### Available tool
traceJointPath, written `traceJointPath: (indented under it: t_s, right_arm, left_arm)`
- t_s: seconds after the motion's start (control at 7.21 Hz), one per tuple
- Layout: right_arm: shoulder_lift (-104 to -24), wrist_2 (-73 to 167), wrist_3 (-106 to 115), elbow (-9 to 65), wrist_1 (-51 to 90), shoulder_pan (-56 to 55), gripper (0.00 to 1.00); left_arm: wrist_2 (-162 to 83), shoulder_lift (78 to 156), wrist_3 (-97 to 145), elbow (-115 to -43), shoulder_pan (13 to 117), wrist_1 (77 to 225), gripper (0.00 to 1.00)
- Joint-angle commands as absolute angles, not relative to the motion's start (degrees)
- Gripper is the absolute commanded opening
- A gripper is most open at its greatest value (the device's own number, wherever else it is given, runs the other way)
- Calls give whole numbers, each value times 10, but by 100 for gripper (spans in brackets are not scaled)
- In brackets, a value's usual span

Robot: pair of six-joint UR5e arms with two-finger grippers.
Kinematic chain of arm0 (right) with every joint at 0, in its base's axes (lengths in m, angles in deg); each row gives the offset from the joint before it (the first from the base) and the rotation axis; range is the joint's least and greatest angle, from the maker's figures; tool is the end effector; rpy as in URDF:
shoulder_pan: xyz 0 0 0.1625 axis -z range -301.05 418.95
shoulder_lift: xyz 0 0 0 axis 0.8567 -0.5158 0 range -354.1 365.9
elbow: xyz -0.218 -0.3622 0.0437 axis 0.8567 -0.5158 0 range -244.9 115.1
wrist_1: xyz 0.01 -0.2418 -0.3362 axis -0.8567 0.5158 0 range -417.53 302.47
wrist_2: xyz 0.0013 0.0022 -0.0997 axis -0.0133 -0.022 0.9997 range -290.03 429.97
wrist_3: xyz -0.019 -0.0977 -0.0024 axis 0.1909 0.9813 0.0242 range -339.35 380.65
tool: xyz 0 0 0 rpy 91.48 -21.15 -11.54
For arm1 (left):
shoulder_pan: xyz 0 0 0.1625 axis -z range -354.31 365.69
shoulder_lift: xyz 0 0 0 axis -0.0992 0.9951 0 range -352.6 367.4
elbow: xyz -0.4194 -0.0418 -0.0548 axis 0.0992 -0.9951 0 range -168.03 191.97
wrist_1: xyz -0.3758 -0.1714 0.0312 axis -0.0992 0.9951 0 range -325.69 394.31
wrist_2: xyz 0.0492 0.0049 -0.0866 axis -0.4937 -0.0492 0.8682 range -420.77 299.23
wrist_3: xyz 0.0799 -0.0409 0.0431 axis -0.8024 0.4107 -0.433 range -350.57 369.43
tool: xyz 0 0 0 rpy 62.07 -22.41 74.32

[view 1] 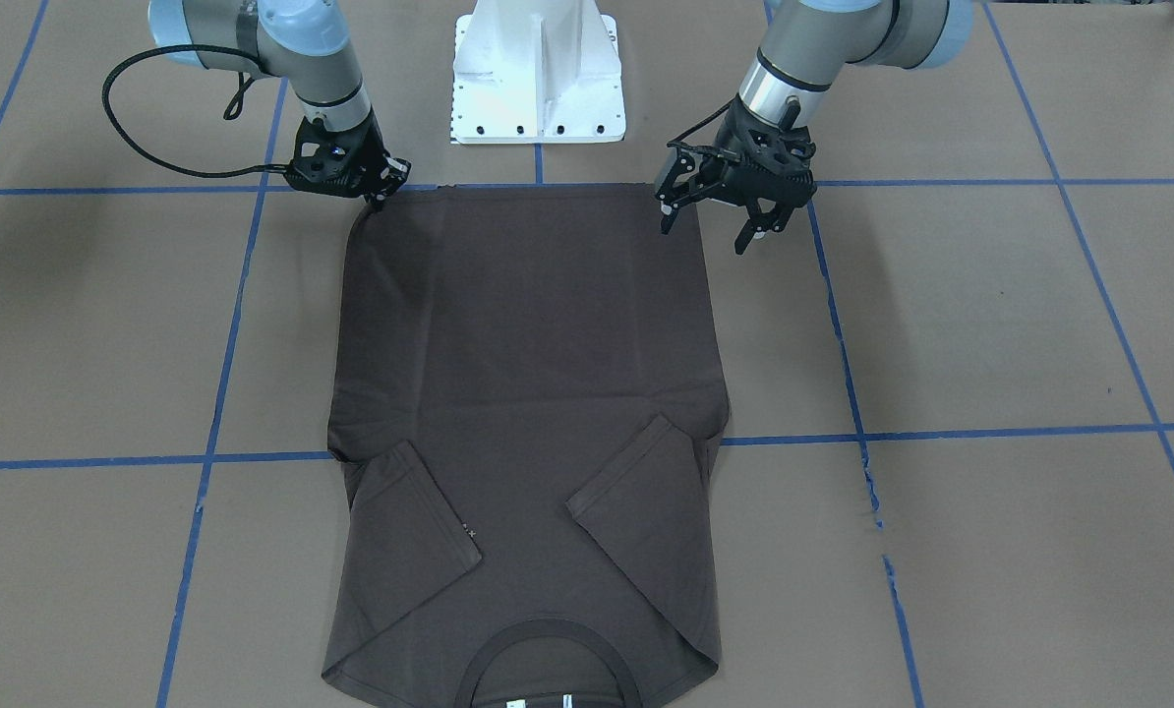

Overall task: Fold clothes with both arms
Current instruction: 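Lower both grippers onto the hem corners at the shirt's sides, then grasp the hem corners with both grippers and lift them slightly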

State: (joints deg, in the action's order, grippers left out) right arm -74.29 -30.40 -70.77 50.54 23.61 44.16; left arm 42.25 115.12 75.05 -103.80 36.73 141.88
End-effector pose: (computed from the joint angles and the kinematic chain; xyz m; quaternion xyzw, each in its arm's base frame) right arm -0.4854 -0.2475 0.3558 -0.0397 -0.3812 0.0965 0.9186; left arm 0.4115 -0.3770 0.2572 0.1482 0.4922 0.0078 0.8577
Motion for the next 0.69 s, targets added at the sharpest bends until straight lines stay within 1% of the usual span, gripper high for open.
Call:
traceJointPath:
  t_s: [0.0, 0.14, 0.28, 0.42, 0.55]
  right_arm:
    - [-736, -289, -708, 543, 233, 437, 0]
    - [-726, -287, -708, 549, 232, 428, 0]
    - [-726, -286, -708, 552, 232, 422, 0]
    - [-725, -278, -702, 552, 230, 421, 0]
    - [-724, -278, -701, 552, 230, 419, 0]
  left_arm:
    - [420, 1145, 916, -1033, 316, 1422, 100]
    - [413, 1143, 987, -1032, 264, 1417, 100]
    - [407, 1141, 1045, -1034, 237, 1407, 100]
    - [380, 1143, 1079, -1036, 211, 1363, 99]
    - [361, 1141, 1102, -1036, 192, 1340, 96]
